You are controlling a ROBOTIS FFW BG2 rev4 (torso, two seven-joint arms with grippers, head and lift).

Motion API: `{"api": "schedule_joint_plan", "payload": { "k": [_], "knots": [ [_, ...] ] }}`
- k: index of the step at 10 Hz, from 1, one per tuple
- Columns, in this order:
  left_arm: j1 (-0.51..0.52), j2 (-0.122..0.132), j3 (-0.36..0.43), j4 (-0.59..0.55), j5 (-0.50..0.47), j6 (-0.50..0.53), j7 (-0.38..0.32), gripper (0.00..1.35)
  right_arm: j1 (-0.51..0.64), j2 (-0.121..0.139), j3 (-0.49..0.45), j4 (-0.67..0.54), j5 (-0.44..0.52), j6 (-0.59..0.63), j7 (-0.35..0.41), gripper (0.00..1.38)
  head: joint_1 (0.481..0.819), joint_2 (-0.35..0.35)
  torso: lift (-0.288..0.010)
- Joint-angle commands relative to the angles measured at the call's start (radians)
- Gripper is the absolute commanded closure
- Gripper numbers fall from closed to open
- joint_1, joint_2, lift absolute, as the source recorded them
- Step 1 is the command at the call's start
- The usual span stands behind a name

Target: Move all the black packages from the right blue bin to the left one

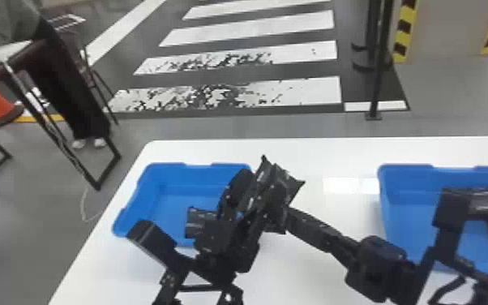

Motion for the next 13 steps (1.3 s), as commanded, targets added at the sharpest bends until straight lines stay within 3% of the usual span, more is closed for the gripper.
{"api": "schedule_joint_plan", "payload": {
  "k": [1, 2, 3, 5, 9, 10, 11, 12, 13],
  "knots": [
    [0.022, -0.002, -0.008, -0.005, 0.011, -0.094, 0.048, 1.21, -0.001, 0.000, 0.002, 0.007, -0.001, -0.016, 0.000, 1.18, 0.695, 0.291, -0.132],
    [0.030, -0.003, -0.010, -0.007, 0.045, -0.067, 0.060, 1.22, -0.008, 0.001, 0.000, 0.019, -0.001, -0.028, 0.000, 1.18, 0.695, 0.310, -0.132],
    [0.030, 0.000, -0.018, -0.022, 0.119, 0.044, 0.045, 1.22, -0.033, 0.003, 0.010, 0.054, -0.001, -0.051, 0.000, 1.18, 0.695, 0.316, -0.132],
    [0.015, 0.007, -0.020, -0.054, 0.135, 0.181, 0.015, 1.22, -0.087, 0.009, 0.042, 0.115, 0.001, -0.080, 0.002, 1.18, 0.695, 0.274, -0.132],
    [0.020, 0.004, -0.014, -0.054, 0.133, 0.171, 0.015, 1.23, -0.087, 0.009, 0.048, 0.122, 0.001, -0.097, 0.008, 1.18, 0.695, 0.245, -0.132],
    [0.020, 0.004, -0.010, -0.054, 0.129, 0.159, 0.018, 1.22, -0.089, 0.009, 0.048, 0.135, -0.001, -0.117, 0.015, 1.12, 0.695, 0.245, -0.132],
    [0.015, 0.001, 0.002, -0.054, 0.121, 0.154, 0.023, 1.22, -0.094, 0.009, 0.048, 0.154, -0.009, -0.136, 0.025, 1.02, 0.695, 0.246, -0.132],
    [0.010, -0.005, 0.028, -0.054, 0.113, 0.154, 0.025, 1.23, -0.099, 0.009, 0.050, 0.167, -0.015, -0.139, 0.032, 0.81, 0.695, 0.247, -0.132],
    [0.008, -0.013, 0.058, -0.052, 0.087, 0.144, 0.031, 1.23, -0.099, 0.009, 0.050, 0.179, -0.031, -0.141, 0.037, 0.35, 0.695, 0.249, -0.132]
  ]
}}
